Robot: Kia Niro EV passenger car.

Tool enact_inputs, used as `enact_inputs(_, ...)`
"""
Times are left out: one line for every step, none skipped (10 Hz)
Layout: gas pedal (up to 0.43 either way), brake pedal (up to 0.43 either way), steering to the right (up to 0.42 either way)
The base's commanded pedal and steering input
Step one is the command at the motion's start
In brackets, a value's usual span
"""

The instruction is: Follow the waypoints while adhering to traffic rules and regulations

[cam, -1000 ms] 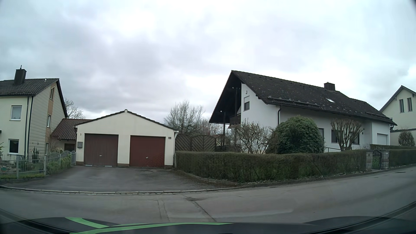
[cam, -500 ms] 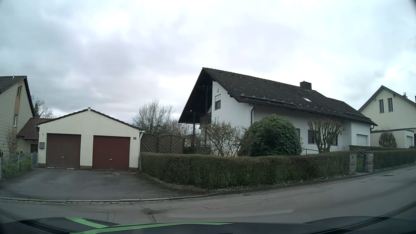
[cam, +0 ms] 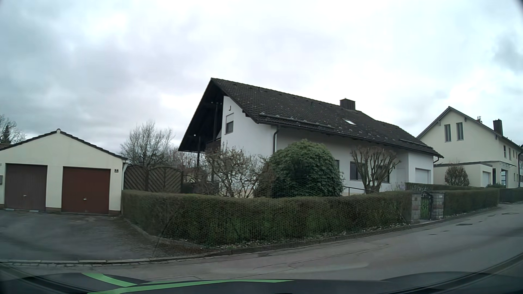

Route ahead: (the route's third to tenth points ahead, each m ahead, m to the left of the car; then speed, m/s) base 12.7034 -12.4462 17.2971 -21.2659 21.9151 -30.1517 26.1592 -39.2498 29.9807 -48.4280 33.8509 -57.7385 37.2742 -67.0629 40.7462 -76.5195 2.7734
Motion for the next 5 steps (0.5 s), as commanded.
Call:
enact_inputs(0.150,0.000,0.441)
enact_inputs(0.157,0.000,0.456)
enact_inputs(0.157,0.000,0.466)
enact_inputs(0.157,0.000,0.477)
enact_inputs(0.157,0.000,0.485)
